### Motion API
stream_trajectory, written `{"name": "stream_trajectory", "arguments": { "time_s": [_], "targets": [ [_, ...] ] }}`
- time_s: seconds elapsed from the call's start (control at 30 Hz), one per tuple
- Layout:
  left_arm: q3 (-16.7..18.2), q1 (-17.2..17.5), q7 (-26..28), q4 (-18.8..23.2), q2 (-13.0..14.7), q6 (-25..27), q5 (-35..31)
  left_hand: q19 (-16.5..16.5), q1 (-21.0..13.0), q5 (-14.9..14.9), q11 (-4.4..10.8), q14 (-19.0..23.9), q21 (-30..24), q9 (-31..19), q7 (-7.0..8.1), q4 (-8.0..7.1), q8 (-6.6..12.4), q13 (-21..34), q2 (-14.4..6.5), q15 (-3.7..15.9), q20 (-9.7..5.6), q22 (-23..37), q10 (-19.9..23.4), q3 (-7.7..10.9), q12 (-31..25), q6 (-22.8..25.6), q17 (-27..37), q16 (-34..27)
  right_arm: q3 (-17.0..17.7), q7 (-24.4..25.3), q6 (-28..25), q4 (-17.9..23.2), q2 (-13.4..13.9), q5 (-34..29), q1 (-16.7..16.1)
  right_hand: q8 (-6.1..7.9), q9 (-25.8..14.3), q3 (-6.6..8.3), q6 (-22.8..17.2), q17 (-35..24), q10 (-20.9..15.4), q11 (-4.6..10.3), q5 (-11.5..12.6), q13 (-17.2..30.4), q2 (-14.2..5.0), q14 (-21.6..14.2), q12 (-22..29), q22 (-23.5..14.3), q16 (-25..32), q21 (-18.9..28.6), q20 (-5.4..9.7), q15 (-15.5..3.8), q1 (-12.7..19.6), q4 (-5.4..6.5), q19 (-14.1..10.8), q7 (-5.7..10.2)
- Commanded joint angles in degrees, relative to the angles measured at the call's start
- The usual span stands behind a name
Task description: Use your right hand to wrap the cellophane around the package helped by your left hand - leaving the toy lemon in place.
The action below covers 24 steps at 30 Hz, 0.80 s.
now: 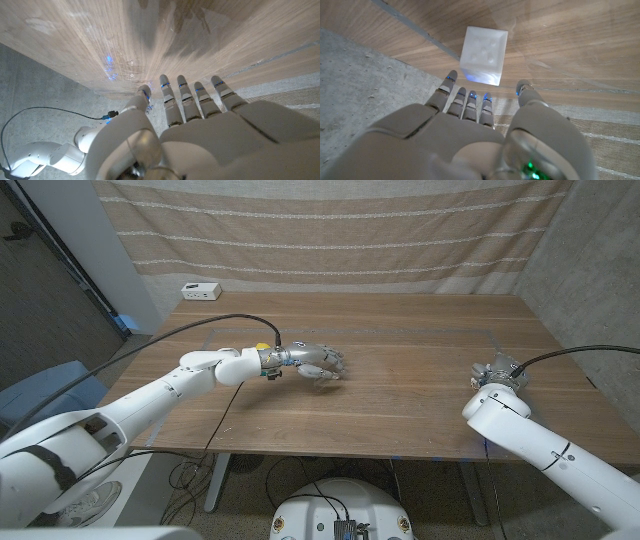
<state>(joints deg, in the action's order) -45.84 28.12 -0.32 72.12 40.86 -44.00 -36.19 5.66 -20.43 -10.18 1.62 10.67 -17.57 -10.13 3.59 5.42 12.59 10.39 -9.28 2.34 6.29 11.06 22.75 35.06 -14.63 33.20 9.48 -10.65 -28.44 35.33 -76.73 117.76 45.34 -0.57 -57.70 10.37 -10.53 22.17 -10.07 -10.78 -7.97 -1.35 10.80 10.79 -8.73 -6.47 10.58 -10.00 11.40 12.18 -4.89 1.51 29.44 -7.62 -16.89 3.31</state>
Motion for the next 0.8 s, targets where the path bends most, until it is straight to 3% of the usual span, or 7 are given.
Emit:
{"name": "stream_trajectory", "arguments": {
  "time_s": [0.03, 0.37, 0.47, 0.53, 0.63, 0.77, 0.8],
  "targets": [
    [-0.6, -0.4, -1.9, 0.0, 0.4, 0.8, -0.1, 0.3, 1.0, 0.1, -0.05, 0.6, 0.0, 0.0, -0.83, -0.44, 0.41, 0.2, 0.1, 0.20, 0.30, 0.2, 1.3, 0.26, -0.2, 1.6, 0.2, -0.1, -3.8, -0.8, -2.0, -4.7, -1.1, 2.0, 5.3, 0.37, -0.2, -0.14, -0.1, 0.0, -1.1, -1.09, -0.2, 0.3, 0.54, -1.2, 0.7, -0.1, 0.6, 0.2, -0.55, 2.02, 0.8, -0.33, -1.3, -0.04],
    [-1.2, -1.0, -4.3, -0.8, 0.2, 1.2, 0.9, 0.8, 2.2, 0.3, -0.26, 2.2, 0.1, 0.0, -2.39, -1.12, -0.28, 0.2, 0.5, 0.24, 0.45, 0.2, 4.6, 0.39, -0.6, 3.4, 0.2, -0.2, -7.9, -1.1, -3.3, -7.4, -0.2, 5.1, 9.5, 0.36, -0.2, 0.65, 0.5, 0.2, 0.3, -0.21, -0.1, 0.3, 0.00, -2.1, 0.3, -0.1, 0.6, 0.6, -0.81, 0.80, 3.0, -1.37, -3.3, 0.31],
    [-1.3, -1.2, -4.4, -1.1, 0.0, 1.2, 1.0, 0.8, 2.5, 0.4, -0.29, 2.3, 0.1, 0.0, -2.49, -1.35, -0.50, 0.2, 0.6, 0.25, 0.46, 0.2, 4.6, 0.28, -0.5, 3.3, 0.3, -0.2, -9.3, 1.4, -3.3, -7.9, 0.5, 7.8, 10.8, 1.02, -0.2, 2.11, -1.2, -0.1, -1.1, 0.67, 0.1, 0.2, -1.32, -6.4, 0.9, -0.2, 2.0, 1.5, -0.35, -1.00, 6.3, -1.74, -7.0, 0.17],
    [-1.5, -1.4, -4.9, -1.4, -0.1, 1.2, 1.3, 0.8, 2.9, 0.4, -0.45, 2.2, 0.1, 0.0, -2.78, -1.58, -0.77, 0.2, 0.7, 0.28, 0.52, 0.2, 4.3, 0.17, -0.3, 3.0, 0.3, -0.1, -10.5, 4.4, -3.3, -8.1, 1.0, 10.1, 11.7, 1.52, -0.2, 3.03, -3.5, -0.9, -3.2, 1.13, -0.1, 0.2, -2.21, -11.9, 1.4, -0.3, 4.4, 2.6, 0.24, -3.25, 8.3, -1.00, -10.8, -0.06],
    [-1.7, -1.7, -5.4, -1.5, -0.3, 1.6, 1.4, 0.6, 3.5, 0.5, -0.53, 1.8, 0.3, 0.0, -2.28, -1.98, -1.40, 0.2, 0.9, 0.30, 0.53, 0.2, 4.1, 0.01, 0.1, 2.1, 0.3, 0.1, -13.0, 11.2, -3.3, -8.9, 1.3, 12.6, 13.1, 3.04, -0.3, 5.83, -10.2, -2.6, -9.8, 1.66, 0.0, 0.4, -2.78, -20.1, 2.9, -0.6, 8.5, 4.6, 3.06, -6.52, 12.7, -0.27, -16.8, -0.37],
    [-1.9, -1.8, -6.1, -1.6, -0.4, 1.9, 1.6, 0.4, 3.9, 0.5, -0.62, 1.3, 0.4, 0.0, -2.45, -2.18, -1.72, 0.2, 1.1, 0.35, 0.51, 0.2, 3.6, -0.10, 0.5, 1.6, 0.3, 0.4, -14.8, 18.7, -3.3, -10.1, 1.1, 15.4, 14.1, 3.84, -0.4, 14.12, -19.4, -5.6, -16.8, 3.16, 0.9, 0.5, -3.79, -26.6, 3.3, -1.2, 12.5, 7.6, 9.00, -11.87, 22.6, 1.49, -22.2, 0.40],
    [-1.9, -1.8, -6.3, -1.6, -0.4, 2.0, 1.8, 0.4, 3.9, 0.5, -0.67, 1.2, 0.4, 0.0, -2.47, -2.21, -1.79, 0.2, 1.2, 0.34, 0.52, 0.2, 3.6, -0.12, 0.5, 1.4, 0.3, 0.4, -15.3, 20.0, -3.3, -10.2, 1.3, 16.1, 14.4, 3.95, -0.4, 14.93, -20.4, -5.7, -17.7, 3.09, 1.0, 0.5, -3.77, -27.3, 3.5, -1.3, 12.7, 8.2, 9.68, -12.72, 23.7, 1.52, -23.1, 0.49]
  ]
}}
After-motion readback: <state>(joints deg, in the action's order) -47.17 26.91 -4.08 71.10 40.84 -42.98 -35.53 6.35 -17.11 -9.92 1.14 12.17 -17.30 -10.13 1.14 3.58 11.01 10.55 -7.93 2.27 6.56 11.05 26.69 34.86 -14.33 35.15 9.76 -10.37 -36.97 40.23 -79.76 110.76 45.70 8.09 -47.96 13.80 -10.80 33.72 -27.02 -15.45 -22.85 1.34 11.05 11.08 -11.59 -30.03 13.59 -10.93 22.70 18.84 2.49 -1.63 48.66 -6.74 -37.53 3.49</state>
